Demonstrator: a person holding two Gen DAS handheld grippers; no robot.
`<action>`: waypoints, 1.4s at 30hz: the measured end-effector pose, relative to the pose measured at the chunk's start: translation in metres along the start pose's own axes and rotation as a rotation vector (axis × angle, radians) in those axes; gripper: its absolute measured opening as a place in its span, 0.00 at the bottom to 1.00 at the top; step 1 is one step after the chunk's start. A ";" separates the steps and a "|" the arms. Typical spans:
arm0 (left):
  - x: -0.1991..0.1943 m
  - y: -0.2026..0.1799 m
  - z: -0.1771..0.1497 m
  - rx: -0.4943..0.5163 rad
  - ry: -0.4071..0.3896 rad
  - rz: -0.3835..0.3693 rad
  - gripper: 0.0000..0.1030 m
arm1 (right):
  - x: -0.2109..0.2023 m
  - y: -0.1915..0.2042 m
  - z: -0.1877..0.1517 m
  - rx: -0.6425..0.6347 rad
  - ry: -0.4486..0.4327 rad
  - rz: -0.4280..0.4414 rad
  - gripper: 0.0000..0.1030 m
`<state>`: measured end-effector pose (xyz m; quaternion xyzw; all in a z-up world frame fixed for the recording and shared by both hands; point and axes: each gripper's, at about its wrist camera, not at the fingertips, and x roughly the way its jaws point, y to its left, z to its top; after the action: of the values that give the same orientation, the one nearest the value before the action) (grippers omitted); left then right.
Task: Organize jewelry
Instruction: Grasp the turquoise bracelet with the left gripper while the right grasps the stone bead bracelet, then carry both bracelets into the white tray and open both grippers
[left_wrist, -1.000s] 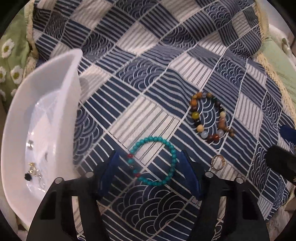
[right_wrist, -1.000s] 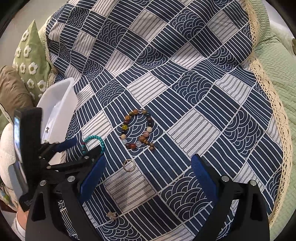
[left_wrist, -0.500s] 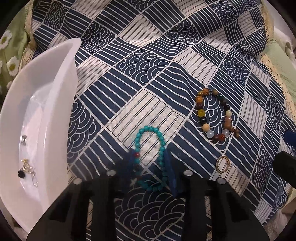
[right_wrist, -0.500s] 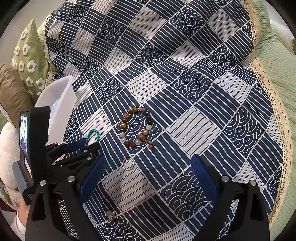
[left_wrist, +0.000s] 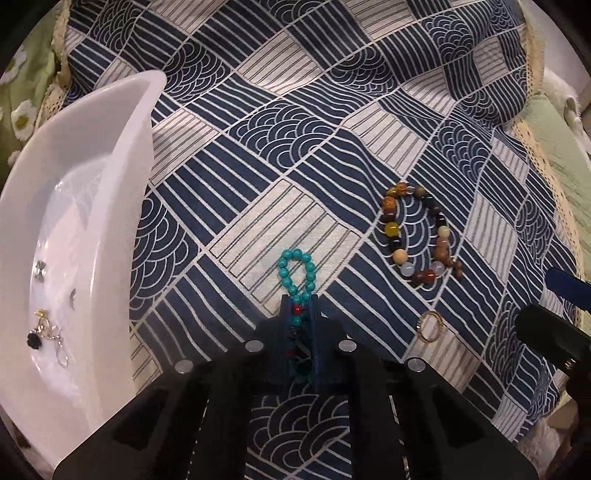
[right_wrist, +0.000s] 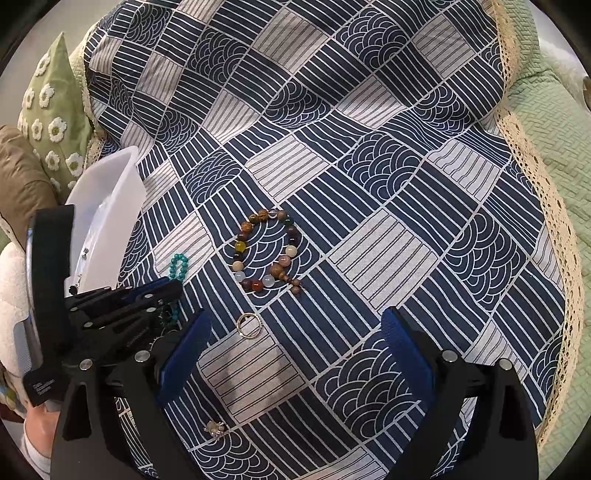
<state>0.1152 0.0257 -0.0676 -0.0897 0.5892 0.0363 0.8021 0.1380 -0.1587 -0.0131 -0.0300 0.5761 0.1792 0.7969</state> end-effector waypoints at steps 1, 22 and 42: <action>-0.003 -0.001 0.000 0.008 -0.006 -0.003 0.08 | 0.001 -0.001 0.000 0.002 0.001 -0.001 0.89; -0.038 0.003 -0.004 0.018 -0.071 -0.033 0.05 | 0.062 0.002 0.040 0.028 0.013 -0.089 0.74; -0.054 0.002 -0.009 0.038 -0.111 -0.072 0.06 | 0.055 0.001 0.044 0.081 -0.015 0.024 0.10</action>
<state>0.0899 0.0285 -0.0188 -0.0935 0.5407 0.0012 0.8360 0.1925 -0.1326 -0.0498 0.0105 0.5771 0.1656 0.7997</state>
